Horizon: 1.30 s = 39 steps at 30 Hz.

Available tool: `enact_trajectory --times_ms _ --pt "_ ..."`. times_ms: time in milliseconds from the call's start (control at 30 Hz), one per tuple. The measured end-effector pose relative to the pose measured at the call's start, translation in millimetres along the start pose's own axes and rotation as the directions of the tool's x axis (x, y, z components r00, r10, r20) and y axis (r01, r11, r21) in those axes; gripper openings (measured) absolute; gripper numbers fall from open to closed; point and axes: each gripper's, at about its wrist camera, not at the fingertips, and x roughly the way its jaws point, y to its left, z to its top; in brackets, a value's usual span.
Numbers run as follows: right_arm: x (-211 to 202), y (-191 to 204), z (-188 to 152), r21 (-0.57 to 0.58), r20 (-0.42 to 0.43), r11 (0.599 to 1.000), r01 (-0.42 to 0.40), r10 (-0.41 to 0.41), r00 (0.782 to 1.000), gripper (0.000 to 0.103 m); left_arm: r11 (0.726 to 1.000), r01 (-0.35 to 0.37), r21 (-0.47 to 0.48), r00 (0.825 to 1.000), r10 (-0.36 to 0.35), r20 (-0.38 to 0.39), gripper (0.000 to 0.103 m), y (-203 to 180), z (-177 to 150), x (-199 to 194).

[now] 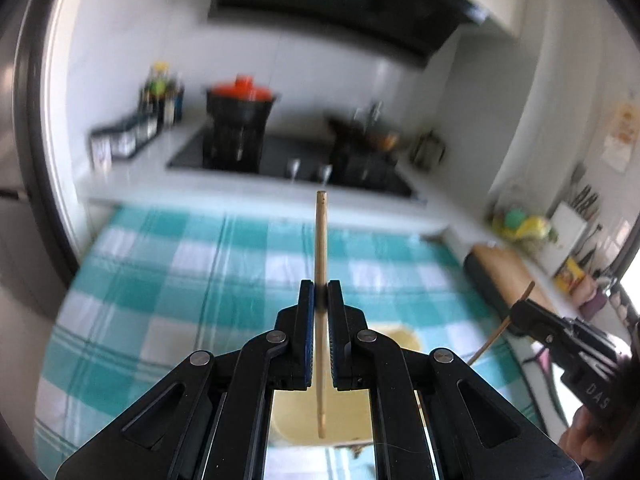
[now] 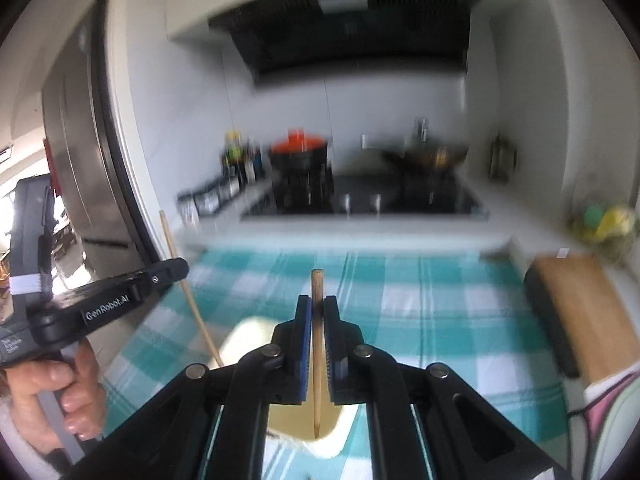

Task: Organize utensils
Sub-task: 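Lift both chopsticks into the cream caddy and open both tools, then withdraw both open tools back over the remaining utensils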

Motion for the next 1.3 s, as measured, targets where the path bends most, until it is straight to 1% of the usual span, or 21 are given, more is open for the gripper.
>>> enact_trajectory --times_ms 67,200,267,300,333,367,400,467,533,567,633,733,800,867,933,1000,1067,1133,1167,1200,1300 --pt "18 -5 -7 0.015 -0.056 1.000 -0.002 0.003 0.998 0.006 1.000 -0.007 0.004 0.999 0.007 -0.045 0.004 4 -10 14" --pt "32 -9 -15 0.038 -0.119 0.999 -0.014 0.018 0.993 0.008 1.000 -0.001 0.005 0.994 0.002 -0.108 0.005 6 -18 25" --pt "27 -11 -16 0.049 -0.115 0.999 -0.004 0.009 0.993 0.018 1.000 0.006 -0.014 0.992 -0.008 -0.125 0.011 8 -18 19" --pt "22 -12 -13 0.056 -0.107 0.998 -0.005 0.011 0.994 0.030 1.000 0.022 -0.018 0.991 -0.024 -0.130 0.019 10 -17 10" --pt "11 -12 -11 0.064 -0.086 0.998 -0.010 0.015 0.996 0.037 0.999 0.031 -0.012 0.991 -0.033 -0.129 0.027 12 -16 3" --pt "-2 -13 -8 0.065 -0.069 0.998 -0.013 0.018 0.997 0.038 0.999 0.037 0.000 0.992 -0.037 -0.122 0.030 12 -16 -8" --pt "-11 -13 -5 0.062 -0.060 0.998 -0.015 0.019 0.998 0.038 0.999 0.038 0.029 0.993 -0.035 -0.112 0.037 13 -17 -25" --pt "-44 -12 -5 0.024 -0.035 1.000 -0.002 0.003 0.999 0.040 0.996 0.025 0.091 0.995 -0.016 -0.100 0.050 15 -21 -53" --pt "-74 -11 -10 -0.025 -0.018 0.999 0.021 -0.022 1.000 0.046 0.989 -0.001 0.149 0.997 0.013 -0.082 0.070 18 -30 -86" --pt "-86 -11 -14 -0.045 -0.014 0.999 0.026 -0.026 1.000 0.047 0.983 -0.012 0.181 0.997 0.026 -0.071 0.073 21 -39 -107" --pt "-119 -13 -35 -0.096 -0.017 0.995 0.040 -0.041 0.999 0.050 0.972 -0.036 0.232 0.997 0.051 -0.057 0.087 29 -63 -146" --pt "-156 -20 -83 -0.146 -0.036 0.988 0.057 -0.063 0.997 0.052 0.956 -0.078 0.284 0.995 0.093 -0.040 0.097 41 -109 -188" --pt "-173 -26 -127 -0.165 -0.046 0.983 0.077 -0.085 0.995 0.055 0.951 -0.093 0.295 0.992 0.114 -0.055 0.097 53 -156 -210" --pt "-179 -32 -176 -0.178 -0.065 0.978 0.105 -0.119 0.991 0.055 0.955 -0.098 0.281 0.986 0.132 -0.104 0.097 65 -197 -217" --pt "-178 -39 -221 -0.174 -0.105 0.976 0.133 -0.153 0.983 0.055 0.962 -0.117 0.248 0.974 0.159 -0.160 0.097 78 -245 -218" --pt "-169 -48 -266 -0.155 -0.158 0.976 0.156 -0.180 0.971 0.055 0.967 -0.123 0.222 0.966 0.168 -0.197 0.097 84 -275 -214" --pt "-162 -54 -294 -0.145 -0.188 0.969 0.199 -0.225 0.956 0.055 0.979 -0.118 0.169 0.958 0.157 -0.240 0.097 92 -300 -202" --pt "-155 -60 -312 -0.126 -0.198 0.963 0.237 -0.259 0.946 0.055 0.982 -0.141 0.123 0.954 0.168 -0.248 0.097 99 -309 -191" --pt "-150 -63 -317 -0.121 -0.206 0.961 0.248 -0.268 0.941 0.055 0.979 -0.171 0.107 0.953 0.192 -0.236 0.097 102 -309 -184" --pt "-148 -64 -319 -0.119 -0.210 0.961 0.251 -0.272 0.939 0.055 0.974 -0.204 0.100 0.949 0.222 -0.223 0.097 105 -307 -178" --pt "-132 -68 -319 -0.118 -0.222 0.958 0.261 -0.282 0.933 0.055 0.964 -0.250 0.093 0.944 0.264 -0.196 0.097 110 -301 -164"
